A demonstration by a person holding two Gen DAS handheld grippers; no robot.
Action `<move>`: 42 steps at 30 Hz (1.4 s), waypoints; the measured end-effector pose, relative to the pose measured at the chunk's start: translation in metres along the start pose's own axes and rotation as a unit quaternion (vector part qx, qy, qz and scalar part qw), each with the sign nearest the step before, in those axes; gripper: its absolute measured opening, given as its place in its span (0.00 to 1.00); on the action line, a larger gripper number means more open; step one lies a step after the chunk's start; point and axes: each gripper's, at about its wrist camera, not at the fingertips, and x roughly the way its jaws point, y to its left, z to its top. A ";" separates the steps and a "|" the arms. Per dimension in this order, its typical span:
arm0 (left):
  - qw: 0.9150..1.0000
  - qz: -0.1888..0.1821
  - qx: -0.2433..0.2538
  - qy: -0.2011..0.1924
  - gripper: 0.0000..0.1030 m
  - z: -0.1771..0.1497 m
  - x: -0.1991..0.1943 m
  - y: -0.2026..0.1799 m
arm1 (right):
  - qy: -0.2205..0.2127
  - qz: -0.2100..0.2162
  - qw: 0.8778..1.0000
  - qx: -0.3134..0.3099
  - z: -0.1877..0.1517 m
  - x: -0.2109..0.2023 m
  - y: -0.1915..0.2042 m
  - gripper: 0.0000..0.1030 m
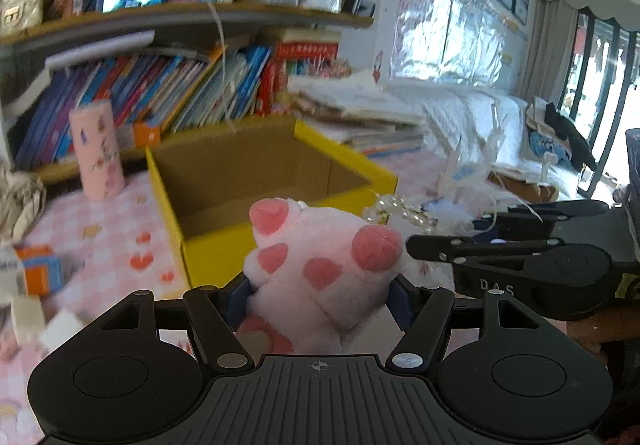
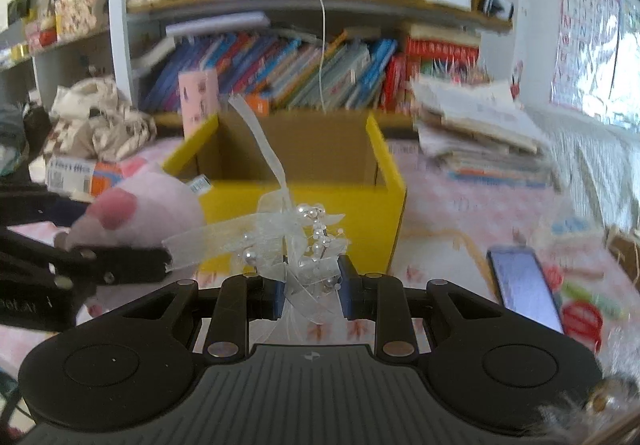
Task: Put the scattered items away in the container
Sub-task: 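Lower both held items into the yellow box and open both tools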
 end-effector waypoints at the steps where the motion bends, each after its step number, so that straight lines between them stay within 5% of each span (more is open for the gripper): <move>1: 1.000 0.000 0.005 -0.009 0.66 0.005 0.001 -0.001 | -0.013 0.002 1.000 -0.003 0.006 0.000 -0.002 0.23; 11: 0.997 0.045 0.017 -0.054 0.66 0.044 0.019 -0.006 | -0.082 0.045 0.994 -0.052 0.058 0.025 -0.022 0.23; 19: 0.995 0.092 0.005 -0.040 0.66 0.066 0.054 0.001 | -0.057 0.085 0.992 -0.078 0.076 0.073 -0.042 0.23; 25: 0.993 0.117 0.018 0.001 0.66 0.084 0.095 0.015 | -0.001 0.107 0.986 -0.127 0.097 0.134 -0.053 0.24; 32: 0.989 0.132 0.018 0.070 0.66 0.087 0.141 0.031 | 0.062 0.140 0.956 -0.248 0.101 0.189 -0.045 0.24; 42: 0.978 0.136 0.053 0.152 0.67 0.074 0.180 0.030 | 0.087 0.168 0.894 -0.406 0.085 0.216 -0.025 0.26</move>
